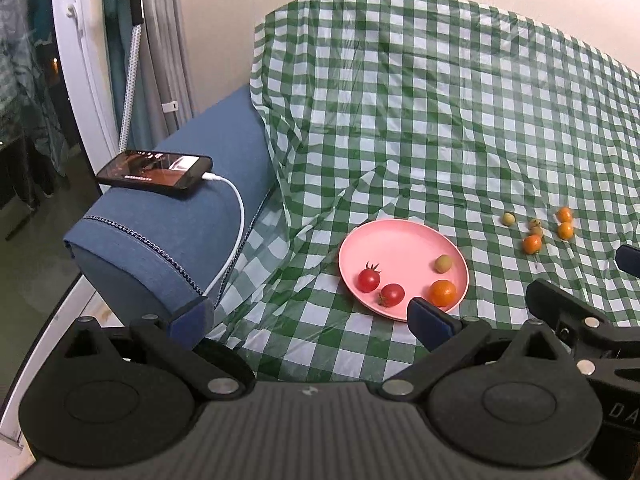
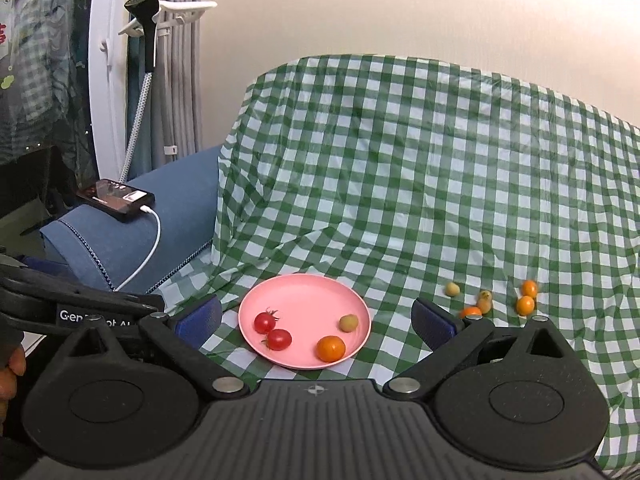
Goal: Organize fruits
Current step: 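Withdraw both open tools from the plate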
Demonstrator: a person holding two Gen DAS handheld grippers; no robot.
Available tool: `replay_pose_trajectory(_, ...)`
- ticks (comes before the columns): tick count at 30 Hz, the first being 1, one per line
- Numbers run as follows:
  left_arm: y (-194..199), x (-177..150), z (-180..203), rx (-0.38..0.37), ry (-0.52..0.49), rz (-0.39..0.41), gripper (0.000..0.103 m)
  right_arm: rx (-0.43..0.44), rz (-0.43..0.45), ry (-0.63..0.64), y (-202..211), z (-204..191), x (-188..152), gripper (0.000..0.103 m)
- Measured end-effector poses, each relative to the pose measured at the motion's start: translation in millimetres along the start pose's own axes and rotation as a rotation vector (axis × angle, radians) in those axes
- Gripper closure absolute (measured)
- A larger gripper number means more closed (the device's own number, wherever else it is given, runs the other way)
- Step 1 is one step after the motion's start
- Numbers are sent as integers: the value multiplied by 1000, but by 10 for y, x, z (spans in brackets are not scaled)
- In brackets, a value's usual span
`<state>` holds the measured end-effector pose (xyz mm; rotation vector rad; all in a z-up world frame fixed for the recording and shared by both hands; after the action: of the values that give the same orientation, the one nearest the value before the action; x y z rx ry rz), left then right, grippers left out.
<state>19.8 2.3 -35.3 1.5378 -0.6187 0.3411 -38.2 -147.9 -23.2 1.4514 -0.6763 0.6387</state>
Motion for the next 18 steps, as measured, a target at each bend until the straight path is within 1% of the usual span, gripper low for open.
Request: replay_pose_trajectory(18, 43, -19, -30, 8, -7, 8, 0, 13, 3, 1, 22, -21, -28, 2)
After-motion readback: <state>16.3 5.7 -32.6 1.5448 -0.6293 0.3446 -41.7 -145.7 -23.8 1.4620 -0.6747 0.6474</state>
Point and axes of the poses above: each gripper's, at about its wrist camera, not at the fingertips, and y roughly against the way its jaws point, z to its right, x to its top, the point moved 6 cm from there along -y, roughly the way its jaws point, and after that the axes turned 15 degrees about -z, right-handed, at the moved point
